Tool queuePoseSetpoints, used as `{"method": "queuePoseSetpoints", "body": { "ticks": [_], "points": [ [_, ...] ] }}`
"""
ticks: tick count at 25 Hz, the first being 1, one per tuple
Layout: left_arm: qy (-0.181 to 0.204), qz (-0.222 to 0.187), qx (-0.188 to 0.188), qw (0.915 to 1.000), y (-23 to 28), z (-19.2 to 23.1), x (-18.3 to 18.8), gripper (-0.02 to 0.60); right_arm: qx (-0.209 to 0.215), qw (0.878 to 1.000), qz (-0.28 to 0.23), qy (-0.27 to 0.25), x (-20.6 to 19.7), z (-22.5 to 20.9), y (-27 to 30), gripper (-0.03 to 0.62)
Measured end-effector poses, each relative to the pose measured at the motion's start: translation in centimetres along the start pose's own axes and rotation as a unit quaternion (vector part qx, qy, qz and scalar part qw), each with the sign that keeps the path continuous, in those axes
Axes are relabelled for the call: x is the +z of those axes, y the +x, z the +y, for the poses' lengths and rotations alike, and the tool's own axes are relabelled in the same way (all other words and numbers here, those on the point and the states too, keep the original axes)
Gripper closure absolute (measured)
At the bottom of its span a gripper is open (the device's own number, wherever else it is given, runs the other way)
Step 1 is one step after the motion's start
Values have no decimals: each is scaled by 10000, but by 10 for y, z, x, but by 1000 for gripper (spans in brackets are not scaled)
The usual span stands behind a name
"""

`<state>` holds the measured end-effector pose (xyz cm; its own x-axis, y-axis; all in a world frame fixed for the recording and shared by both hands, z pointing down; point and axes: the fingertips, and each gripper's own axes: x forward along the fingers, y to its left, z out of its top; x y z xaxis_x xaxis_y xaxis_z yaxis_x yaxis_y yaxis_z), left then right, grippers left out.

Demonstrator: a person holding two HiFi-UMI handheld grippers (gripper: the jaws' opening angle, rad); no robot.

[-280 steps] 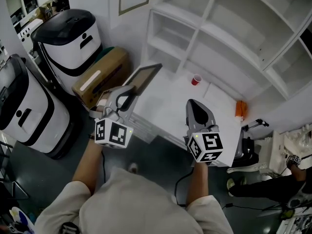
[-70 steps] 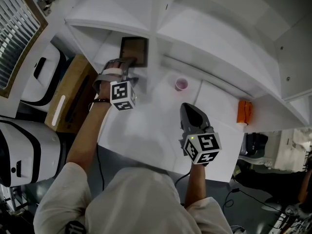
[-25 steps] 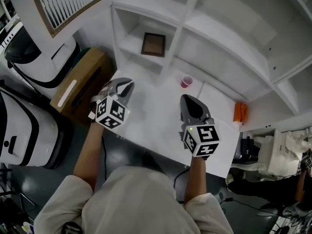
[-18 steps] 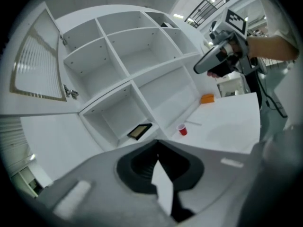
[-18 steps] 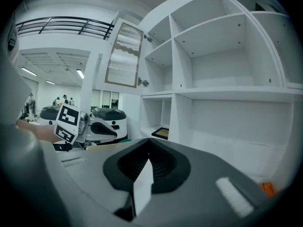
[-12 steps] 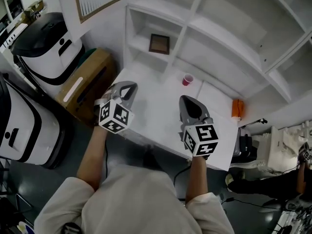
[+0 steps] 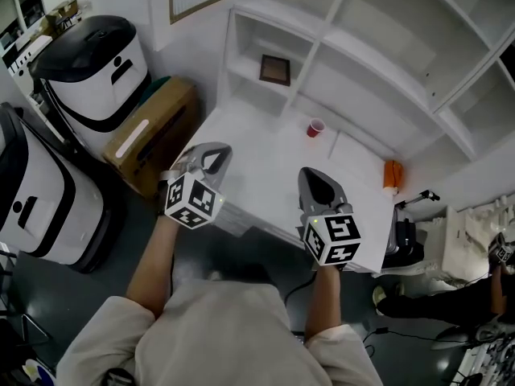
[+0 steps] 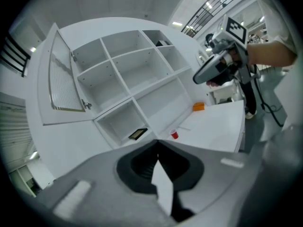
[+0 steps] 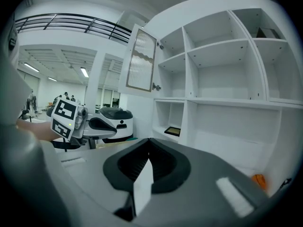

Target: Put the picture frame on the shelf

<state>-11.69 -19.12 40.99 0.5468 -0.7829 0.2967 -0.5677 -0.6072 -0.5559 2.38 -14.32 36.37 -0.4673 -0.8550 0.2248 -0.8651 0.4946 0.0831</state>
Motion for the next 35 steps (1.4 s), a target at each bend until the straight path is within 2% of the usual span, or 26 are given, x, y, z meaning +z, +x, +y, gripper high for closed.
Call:
{"method": "queuePoseSetpoints", "body": {
  "ticks": [7, 14, 29, 35],
  "points": [
    [-420, -420, -78, 9982, -35, -16, 34, 577, 84, 9998, -148, -97, 14, 17, -24, 588],
    [-734, -510, 249, 9957, -85, -49, 55, 578, -78, 9995, -186, -244, 9, 28, -82, 588],
    [-651, -478, 710, 9942, -202, -142, 109, 578, 396, 9982, -226, -392, -14, 82, -207, 588],
    [-666, -412, 806, 9937, -235, -173, 115, 578, 377, 9964, -406, -647, -11, 100, -244, 588]
  ]
}}
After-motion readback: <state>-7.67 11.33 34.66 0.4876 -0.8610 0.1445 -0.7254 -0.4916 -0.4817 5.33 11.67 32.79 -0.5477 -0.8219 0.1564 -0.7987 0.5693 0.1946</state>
